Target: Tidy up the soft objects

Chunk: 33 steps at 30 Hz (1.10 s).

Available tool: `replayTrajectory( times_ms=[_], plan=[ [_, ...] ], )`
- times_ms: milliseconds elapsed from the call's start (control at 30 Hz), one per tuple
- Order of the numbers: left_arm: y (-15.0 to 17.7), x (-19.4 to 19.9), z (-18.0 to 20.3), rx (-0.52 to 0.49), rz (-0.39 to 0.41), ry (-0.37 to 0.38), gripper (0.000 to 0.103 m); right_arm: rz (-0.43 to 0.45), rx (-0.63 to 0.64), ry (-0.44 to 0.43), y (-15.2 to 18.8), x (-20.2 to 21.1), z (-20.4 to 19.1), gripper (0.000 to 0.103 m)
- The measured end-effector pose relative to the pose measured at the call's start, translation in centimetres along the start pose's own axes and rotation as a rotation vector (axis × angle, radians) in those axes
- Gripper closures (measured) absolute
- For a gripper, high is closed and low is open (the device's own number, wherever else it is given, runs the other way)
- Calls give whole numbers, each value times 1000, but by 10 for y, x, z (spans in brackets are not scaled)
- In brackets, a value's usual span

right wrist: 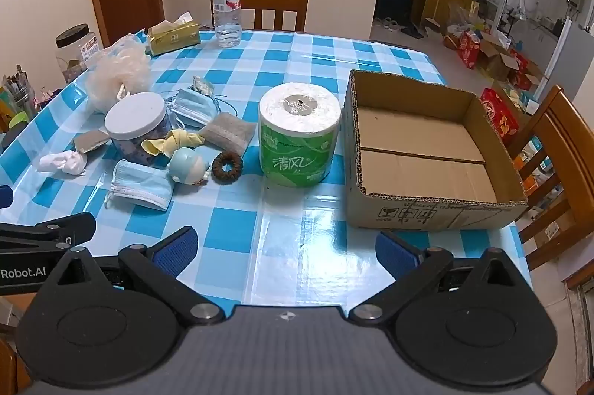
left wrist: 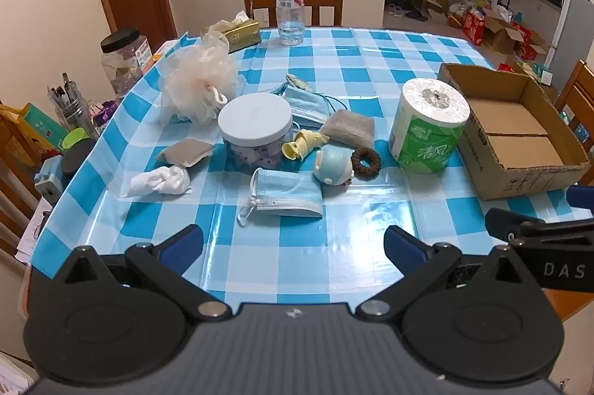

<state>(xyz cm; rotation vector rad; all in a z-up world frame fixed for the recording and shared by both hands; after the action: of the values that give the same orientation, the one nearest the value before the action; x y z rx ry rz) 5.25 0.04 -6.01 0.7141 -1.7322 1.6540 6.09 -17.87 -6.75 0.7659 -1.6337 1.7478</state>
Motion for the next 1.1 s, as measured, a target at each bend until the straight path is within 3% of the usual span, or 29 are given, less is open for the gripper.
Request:
replayTrajectory(
  times_ms=[1100],
  plan=[
    [-7, 16, 12, -6, 14, -20, 1, 10, 10, -31, -5, 6, 10, 0]
  ],
)
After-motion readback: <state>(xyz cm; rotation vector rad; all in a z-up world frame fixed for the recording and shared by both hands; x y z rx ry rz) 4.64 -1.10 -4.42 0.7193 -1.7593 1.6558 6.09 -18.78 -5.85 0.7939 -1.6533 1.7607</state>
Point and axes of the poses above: each gripper's, at about its wrist camera, not at the fingertips, and x roughly against the way its jaws point, z to its right, y to its underside, the point moved 8 cm from there along -x, roughly the way its jaws point, and after that the axes turned 2 degrees about y, right-handed, at the moved point
